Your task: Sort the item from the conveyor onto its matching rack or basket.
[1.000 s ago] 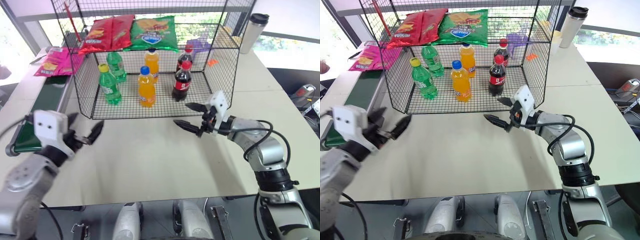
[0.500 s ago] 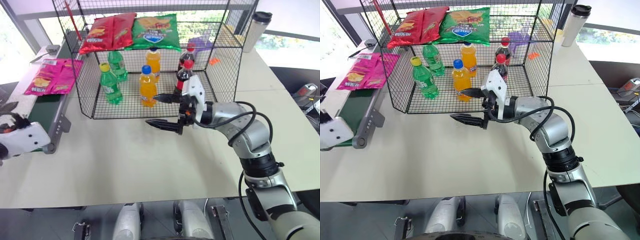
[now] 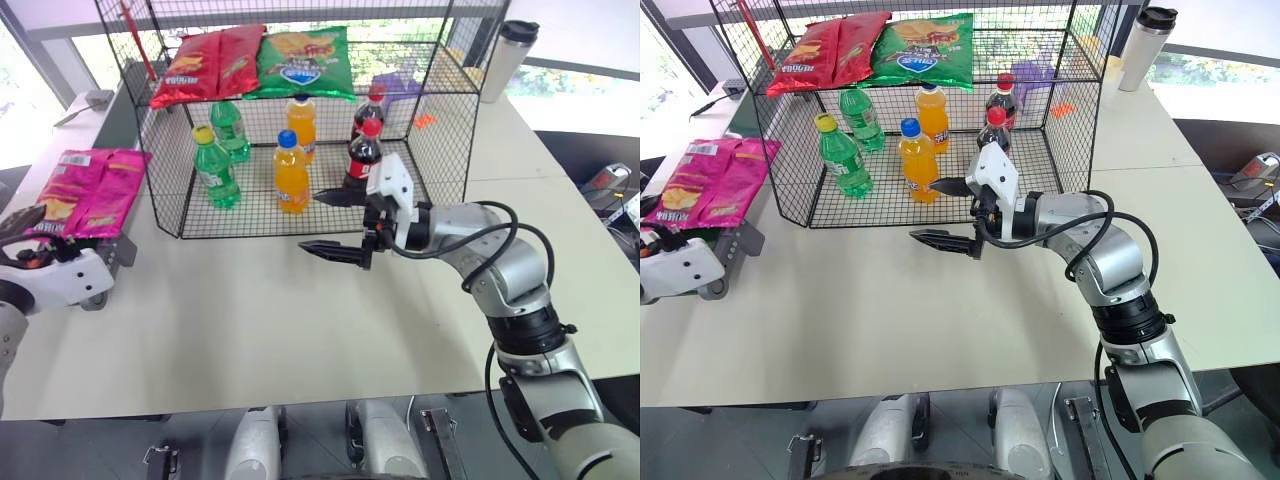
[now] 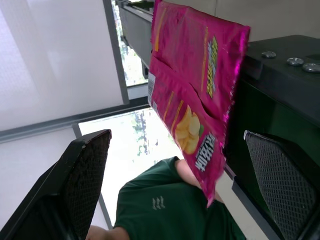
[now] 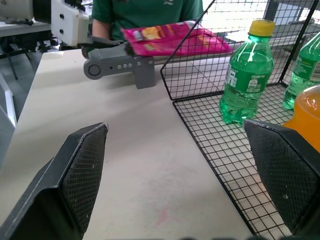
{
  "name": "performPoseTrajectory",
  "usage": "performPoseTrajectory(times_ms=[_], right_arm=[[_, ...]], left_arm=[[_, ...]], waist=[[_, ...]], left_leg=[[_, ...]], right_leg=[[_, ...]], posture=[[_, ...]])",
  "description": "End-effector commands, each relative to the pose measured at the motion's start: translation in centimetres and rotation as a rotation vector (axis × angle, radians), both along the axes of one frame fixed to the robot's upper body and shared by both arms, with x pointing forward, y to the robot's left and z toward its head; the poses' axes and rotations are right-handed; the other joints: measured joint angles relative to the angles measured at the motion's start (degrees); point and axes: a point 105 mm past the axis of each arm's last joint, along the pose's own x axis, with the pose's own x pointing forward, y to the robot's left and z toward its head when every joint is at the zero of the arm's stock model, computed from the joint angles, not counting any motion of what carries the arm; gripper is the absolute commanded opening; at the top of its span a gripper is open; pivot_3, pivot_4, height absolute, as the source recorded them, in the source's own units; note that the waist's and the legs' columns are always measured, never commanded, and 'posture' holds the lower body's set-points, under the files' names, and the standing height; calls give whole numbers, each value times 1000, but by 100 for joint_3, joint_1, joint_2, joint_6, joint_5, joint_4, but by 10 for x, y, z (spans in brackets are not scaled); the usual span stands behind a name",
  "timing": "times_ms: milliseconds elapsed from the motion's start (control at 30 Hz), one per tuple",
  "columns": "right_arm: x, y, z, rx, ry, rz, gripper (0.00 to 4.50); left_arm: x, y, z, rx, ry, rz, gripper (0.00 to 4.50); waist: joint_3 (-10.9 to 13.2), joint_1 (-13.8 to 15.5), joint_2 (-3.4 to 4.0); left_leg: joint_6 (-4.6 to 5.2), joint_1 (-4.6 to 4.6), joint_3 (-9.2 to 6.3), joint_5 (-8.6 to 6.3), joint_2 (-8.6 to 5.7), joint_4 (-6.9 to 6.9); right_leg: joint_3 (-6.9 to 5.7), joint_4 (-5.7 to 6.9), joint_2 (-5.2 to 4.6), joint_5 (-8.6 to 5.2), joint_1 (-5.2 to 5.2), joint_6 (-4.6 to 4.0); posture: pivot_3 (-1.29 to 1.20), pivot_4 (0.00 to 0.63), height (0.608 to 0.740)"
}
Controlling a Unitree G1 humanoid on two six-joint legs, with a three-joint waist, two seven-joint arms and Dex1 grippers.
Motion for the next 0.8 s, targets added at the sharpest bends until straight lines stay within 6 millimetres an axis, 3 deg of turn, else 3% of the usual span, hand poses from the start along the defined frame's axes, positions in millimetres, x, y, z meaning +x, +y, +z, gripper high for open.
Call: performPoseTrajectory(times_ms=[33, 200, 533, 633, 800], right_arm=[[-3, -4, 13, 14, -66, -13, 4500], [-2, -5, 15, 17, -74, -30, 4500], [1, -6, 17, 14, -93, -57, 4500], [2, -8, 17, 9, -100, -74, 4500], [4, -9, 16, 13, -104, -90, 4500]], left_arm=[[-1, 4, 0, 5, -21, 21, 4442], [0, 8, -9, -25, -22, 32, 4442], [20, 5, -15, -45, -45, 4, 4442], [24, 3, -17, -63, -37, -10, 3619], [24, 3, -19, -72, -20, -12, 1372]], waist=[[0, 0, 0], [0, 1, -1], [-2, 14, -2], [-2, 7, -2], [-2, 5, -2]], left_leg=[[0, 0, 0, 0, 0, 0], [0, 1, -1, 0, 0, 4], [1, 3, -4, 1, -1, 13], [1, 5, -3, 1, -1, 15], [1, 5, -3, 1, -1, 14]], right_leg=[[0, 0, 0, 0, 0, 0], [0, 2, 0, 1, 1, 1], [-2, 15, -1, 4, 6, 6], [-2, 19, -1, 5, 6, 8], [-2, 21, -1, 6, 4, 9]], posture=[[0, 150, 740], [0, 150, 740], [0, 150, 740], [0, 150, 740], [0, 150, 740]])
